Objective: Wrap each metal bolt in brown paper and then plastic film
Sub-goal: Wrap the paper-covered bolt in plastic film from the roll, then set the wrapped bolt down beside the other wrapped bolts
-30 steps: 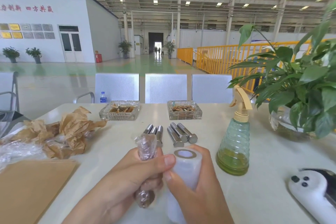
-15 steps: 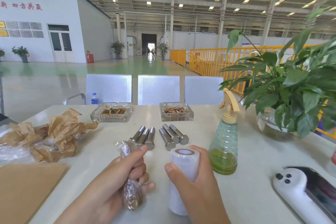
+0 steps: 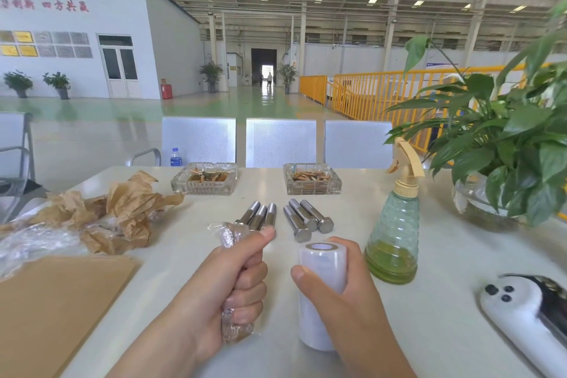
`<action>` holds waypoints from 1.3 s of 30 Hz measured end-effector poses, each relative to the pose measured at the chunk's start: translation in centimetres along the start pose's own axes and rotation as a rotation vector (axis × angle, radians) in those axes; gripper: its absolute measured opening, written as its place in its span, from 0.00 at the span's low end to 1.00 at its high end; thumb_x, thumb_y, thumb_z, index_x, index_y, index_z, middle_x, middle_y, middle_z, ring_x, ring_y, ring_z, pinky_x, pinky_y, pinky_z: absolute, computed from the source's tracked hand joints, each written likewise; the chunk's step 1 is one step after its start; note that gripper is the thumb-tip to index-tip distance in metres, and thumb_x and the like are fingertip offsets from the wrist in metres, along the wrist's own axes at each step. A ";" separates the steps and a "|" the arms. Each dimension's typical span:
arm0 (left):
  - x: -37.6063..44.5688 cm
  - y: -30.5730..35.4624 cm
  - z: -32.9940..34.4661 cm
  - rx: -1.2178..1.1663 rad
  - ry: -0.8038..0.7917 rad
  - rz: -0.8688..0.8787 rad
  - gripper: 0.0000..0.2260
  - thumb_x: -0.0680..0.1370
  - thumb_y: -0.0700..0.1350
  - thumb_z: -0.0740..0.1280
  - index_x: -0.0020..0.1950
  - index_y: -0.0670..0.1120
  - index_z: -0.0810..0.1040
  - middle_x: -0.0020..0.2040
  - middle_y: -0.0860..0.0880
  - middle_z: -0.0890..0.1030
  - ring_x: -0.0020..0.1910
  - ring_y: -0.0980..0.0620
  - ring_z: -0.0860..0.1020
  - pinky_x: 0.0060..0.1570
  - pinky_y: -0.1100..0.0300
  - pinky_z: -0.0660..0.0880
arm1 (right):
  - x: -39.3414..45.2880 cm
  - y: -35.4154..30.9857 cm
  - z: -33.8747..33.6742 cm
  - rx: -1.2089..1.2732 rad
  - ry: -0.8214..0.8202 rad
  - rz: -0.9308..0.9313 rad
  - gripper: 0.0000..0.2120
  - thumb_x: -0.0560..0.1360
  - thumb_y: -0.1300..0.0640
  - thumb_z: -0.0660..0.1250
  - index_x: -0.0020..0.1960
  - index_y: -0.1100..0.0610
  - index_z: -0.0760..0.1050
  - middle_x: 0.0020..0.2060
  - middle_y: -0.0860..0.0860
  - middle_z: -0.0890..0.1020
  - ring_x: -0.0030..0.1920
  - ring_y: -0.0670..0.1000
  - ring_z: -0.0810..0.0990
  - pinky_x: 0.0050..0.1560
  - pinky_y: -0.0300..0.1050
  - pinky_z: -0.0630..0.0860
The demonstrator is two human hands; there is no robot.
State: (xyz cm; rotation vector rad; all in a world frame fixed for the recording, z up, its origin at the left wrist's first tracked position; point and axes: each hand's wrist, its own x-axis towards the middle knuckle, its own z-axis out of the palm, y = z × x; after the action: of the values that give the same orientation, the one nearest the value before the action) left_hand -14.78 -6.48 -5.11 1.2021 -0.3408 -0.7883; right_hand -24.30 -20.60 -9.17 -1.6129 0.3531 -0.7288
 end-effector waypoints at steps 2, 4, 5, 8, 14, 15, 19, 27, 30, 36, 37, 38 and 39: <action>0.2 0.1 -0.1 -0.057 -0.003 -0.001 0.18 0.72 0.54 0.74 0.34 0.51 0.67 0.28 0.52 0.54 0.20 0.57 0.54 0.21 0.67 0.52 | 0.0 0.0 -0.1 0.002 -0.008 0.008 0.28 0.56 0.36 0.73 0.54 0.36 0.73 0.45 0.38 0.82 0.44 0.42 0.82 0.50 0.45 0.79; 0.3 0.3 -0.3 -0.117 -0.008 -0.007 0.15 0.75 0.52 0.71 0.37 0.49 0.68 0.28 0.52 0.59 0.20 0.57 0.57 0.19 0.68 0.55 | -0.1 0.0 -0.1 0.006 -0.025 0.014 0.29 0.56 0.35 0.73 0.55 0.36 0.73 0.45 0.38 0.83 0.44 0.43 0.83 0.51 0.46 0.80; 0.3 0.3 -0.3 -0.129 -0.011 -0.005 0.14 0.77 0.52 0.70 0.38 0.49 0.68 0.28 0.52 0.61 0.20 0.56 0.58 0.18 0.68 0.56 | -0.1 -0.1 -0.1 0.006 -0.035 0.014 0.29 0.56 0.35 0.73 0.56 0.37 0.73 0.45 0.38 0.83 0.44 0.43 0.83 0.50 0.46 0.80; 0.1 0.4 -0.8 -0.064 0.003 0.020 0.15 0.78 0.53 0.69 0.38 0.50 0.68 0.28 0.52 0.58 0.19 0.57 0.56 0.18 0.68 0.56 | 0.0 -0.3 -0.2 0.034 -0.065 0.033 0.28 0.56 0.36 0.74 0.56 0.36 0.75 0.46 0.39 0.84 0.44 0.42 0.83 0.48 0.42 0.78; 1.2 2.2 -4.1 0.135 0.245 -0.021 0.06 0.80 0.43 0.69 0.49 0.44 0.73 0.28 0.46 0.71 0.22 0.50 0.69 0.23 0.61 0.70 | 0.5 -0.2 -1.0 0.262 -0.054 0.225 0.29 0.53 0.39 0.78 0.53 0.45 0.81 0.45 0.49 0.87 0.46 0.51 0.87 0.48 0.55 0.84; 1.5 3.0 -5.1 0.216 0.258 -0.001 0.04 0.80 0.39 0.68 0.51 0.41 0.74 0.30 0.43 0.75 0.26 0.46 0.74 0.30 0.56 0.74 | 0.7 0.0 -1.1 0.300 -0.046 0.259 0.28 0.54 0.39 0.79 0.52 0.47 0.82 0.45 0.52 0.88 0.46 0.54 0.87 0.49 0.58 0.84; 4.6 5.9 -9.2 0.789 0.509 0.098 0.05 0.77 0.36 0.70 0.50 0.36 0.78 0.37 0.36 0.83 0.39 0.40 0.81 0.42 0.54 0.73 | 1.7 0.5 -1.2 0.480 -0.078 0.375 0.29 0.57 0.40 0.78 0.54 0.53 0.84 0.46 0.58 0.88 0.41 0.57 0.87 0.39 0.51 0.82; 12.8 4.1 -11.6 1.300 0.872 0.106 0.20 0.82 0.52 0.61 0.69 0.40 0.72 0.64 0.34 0.78 0.63 0.33 0.76 0.57 0.47 0.73 | 2.9 1.3 -0.6 0.517 -0.021 0.491 0.48 0.34 0.32 0.82 0.51 0.53 0.86 0.48 0.59 0.86 0.51 0.63 0.85 0.61 0.66 0.77; 13.6 3.6 -11.1 1.384 0.844 0.078 0.14 0.83 0.48 0.59 0.64 0.42 0.73 0.64 0.34 0.77 0.64 0.34 0.75 0.62 0.45 0.73 | 3.0 1.4 -0.4 0.522 -0.024 0.494 0.43 0.44 0.35 0.80 0.54 0.56 0.85 0.51 0.60 0.86 0.51 0.63 0.84 0.61 0.65 0.77; 7.9 3.5 -5.4 1.204 0.660 0.605 0.06 0.79 0.47 0.66 0.53 0.49 0.80 0.48 0.50 0.84 0.50 0.45 0.82 0.45 0.53 0.75 | 2.8 1.2 -0.5 0.577 -0.108 0.440 0.38 0.49 0.36 0.78 0.55 0.55 0.86 0.47 0.60 0.87 0.42 0.59 0.84 0.47 0.56 0.79; 6.4 3.3 -3.7 0.998 0.469 0.494 0.08 0.79 0.52 0.66 0.48 0.49 0.81 0.41 0.52 0.85 0.43 0.48 0.84 0.38 0.57 0.75 | 2.6 1.1 -0.4 0.555 -0.122 0.424 0.35 0.52 0.36 0.77 0.54 0.54 0.86 0.48 0.61 0.86 0.43 0.59 0.84 0.50 0.57 0.80; 4.9 2.9 -2.1 0.788 0.265 0.343 0.14 0.78 0.58 0.66 0.46 0.48 0.81 0.38 0.52 0.85 0.37 0.49 0.84 0.33 0.59 0.75 | 2.4 1.0 -0.4 0.521 -0.133 0.410 0.32 0.55 0.38 0.78 0.54 0.54 0.86 0.49 0.61 0.86 0.45 0.59 0.84 0.55 0.59 0.79; 3.9 2.3 -0.9 0.653 0.112 0.224 0.19 0.76 0.64 0.66 0.45 0.48 0.81 0.37 0.51 0.85 0.34 0.48 0.84 0.29 0.60 0.75 | 2.2 0.7 -0.4 0.480 -0.145 0.398 0.29 0.59 0.39 0.79 0.54 0.54 0.85 0.50 0.61 0.86 0.47 0.58 0.84 0.58 0.60 0.78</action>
State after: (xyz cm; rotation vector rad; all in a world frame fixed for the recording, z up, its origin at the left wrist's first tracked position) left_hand -10.72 -8.27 -3.89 1.7714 -0.6593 -0.4149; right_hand -22.72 -22.36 -9.32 -1.0878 0.3480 -0.3524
